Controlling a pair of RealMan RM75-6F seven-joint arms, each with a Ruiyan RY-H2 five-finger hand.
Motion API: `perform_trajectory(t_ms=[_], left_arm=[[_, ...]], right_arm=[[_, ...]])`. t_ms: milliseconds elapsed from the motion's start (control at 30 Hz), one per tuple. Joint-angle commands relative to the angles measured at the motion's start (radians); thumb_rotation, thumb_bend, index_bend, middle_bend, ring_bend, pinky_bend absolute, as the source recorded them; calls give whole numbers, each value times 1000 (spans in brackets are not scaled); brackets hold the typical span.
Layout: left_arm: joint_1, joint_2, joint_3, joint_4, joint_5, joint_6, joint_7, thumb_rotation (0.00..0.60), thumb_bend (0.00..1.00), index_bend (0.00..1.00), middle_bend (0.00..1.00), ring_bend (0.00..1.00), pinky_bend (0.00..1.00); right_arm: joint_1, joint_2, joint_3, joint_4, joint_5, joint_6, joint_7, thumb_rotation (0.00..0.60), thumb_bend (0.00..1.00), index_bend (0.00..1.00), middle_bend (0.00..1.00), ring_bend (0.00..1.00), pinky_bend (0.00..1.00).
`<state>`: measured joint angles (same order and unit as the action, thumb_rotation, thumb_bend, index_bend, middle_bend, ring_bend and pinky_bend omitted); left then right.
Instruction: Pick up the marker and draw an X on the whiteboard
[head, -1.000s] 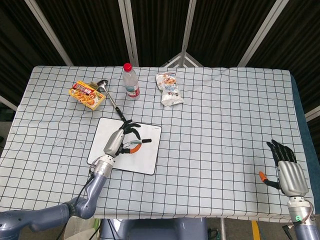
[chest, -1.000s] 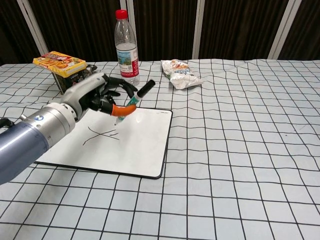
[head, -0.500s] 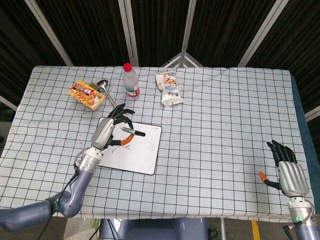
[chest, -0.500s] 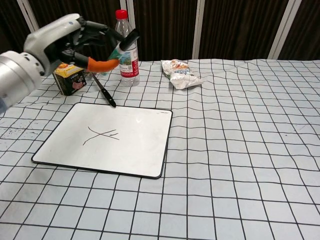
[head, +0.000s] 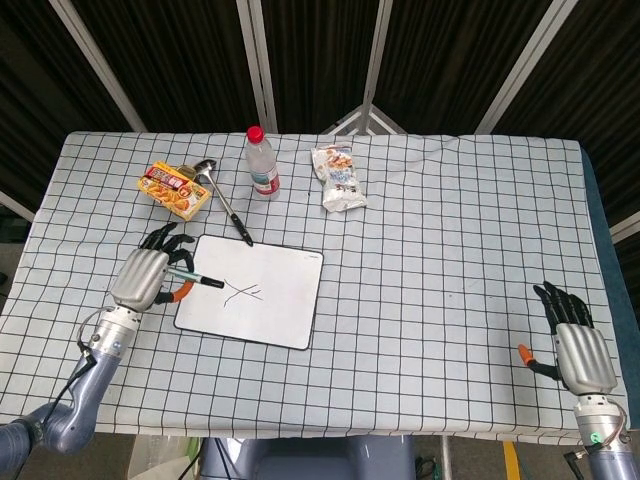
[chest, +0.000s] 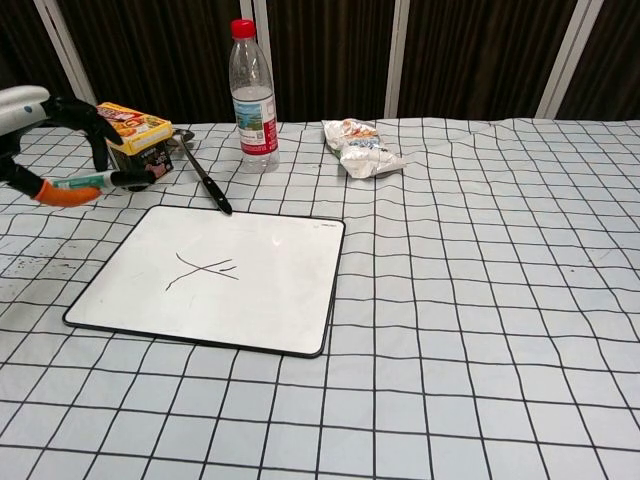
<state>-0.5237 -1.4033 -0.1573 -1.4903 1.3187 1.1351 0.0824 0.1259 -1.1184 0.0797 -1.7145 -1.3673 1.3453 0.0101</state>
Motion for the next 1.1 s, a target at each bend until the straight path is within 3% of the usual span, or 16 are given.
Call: perform_trajectory(t_ms=[33, 567, 1100], left_arm=[[10, 6, 29, 47, -39, -29, 70, 600, 455, 656, 207, 59, 110], [4, -103, 60, 237, -87, -96, 114, 600, 416, 615, 182, 56, 106], [16, -56, 79, 264, -80, -97, 150, 600, 372, 569, 127, 19, 62]], right_arm=[[0, 0, 0, -1, 1, -2, -2, 600, 312, 0, 0, 0, 0], [2, 2, 2, -1, 4, -6, 2, 600, 312, 0, 0, 0, 0], [1, 1, 0, -3, 1, -2, 0, 600, 313, 0, 0, 0, 0]])
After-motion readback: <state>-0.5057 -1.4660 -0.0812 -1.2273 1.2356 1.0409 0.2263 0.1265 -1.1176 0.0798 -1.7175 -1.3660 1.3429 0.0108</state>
